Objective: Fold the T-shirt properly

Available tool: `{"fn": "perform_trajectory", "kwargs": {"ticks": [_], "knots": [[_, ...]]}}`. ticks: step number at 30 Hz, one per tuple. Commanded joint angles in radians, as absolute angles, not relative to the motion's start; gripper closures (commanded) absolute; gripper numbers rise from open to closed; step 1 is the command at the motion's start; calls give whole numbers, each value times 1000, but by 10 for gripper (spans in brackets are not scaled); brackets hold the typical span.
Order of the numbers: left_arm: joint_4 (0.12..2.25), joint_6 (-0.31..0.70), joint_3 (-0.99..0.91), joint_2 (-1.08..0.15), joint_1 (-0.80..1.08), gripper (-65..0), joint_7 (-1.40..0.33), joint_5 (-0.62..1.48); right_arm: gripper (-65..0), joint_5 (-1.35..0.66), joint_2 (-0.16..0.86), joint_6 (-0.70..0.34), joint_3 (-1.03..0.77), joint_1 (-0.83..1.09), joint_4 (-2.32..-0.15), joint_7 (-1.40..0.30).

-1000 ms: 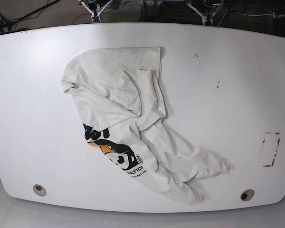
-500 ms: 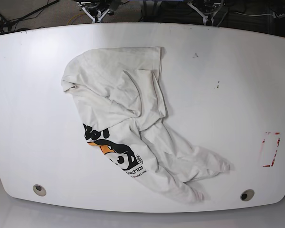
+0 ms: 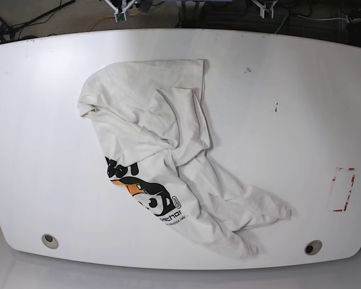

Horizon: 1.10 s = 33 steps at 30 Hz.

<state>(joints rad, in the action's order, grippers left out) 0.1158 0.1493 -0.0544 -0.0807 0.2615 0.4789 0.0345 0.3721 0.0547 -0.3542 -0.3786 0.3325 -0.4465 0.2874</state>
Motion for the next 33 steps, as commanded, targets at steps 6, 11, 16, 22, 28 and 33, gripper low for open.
{"fn": "perform_trajectory", "kwargs": {"ticks": [6,11,16,22,28,33], "knots": [[257,148,-56,-113,400,-219,610,36,-187,357,4,-357,-380,518,-737,305],[472,148,-56,-136,542,-219,610,36,-187,232,-8,-364,-375,636,-869,302],[676,148,-56,-157,671,-219,610,36,-187,160,-8,-366,-372,745,-1001,302],[875,148,-58,-197,805,-219,610,39,-187,154,-16,-366,-378,871,-1155,302],[1041,148,-58,-222,920,-219,610,101,-187,10,-21,-366,-375,995,-1326,302],[1228,148,-62,-268,1027,-219,610,216,-187,-71,-21,-366,-377,1090,-1529,259]]}}
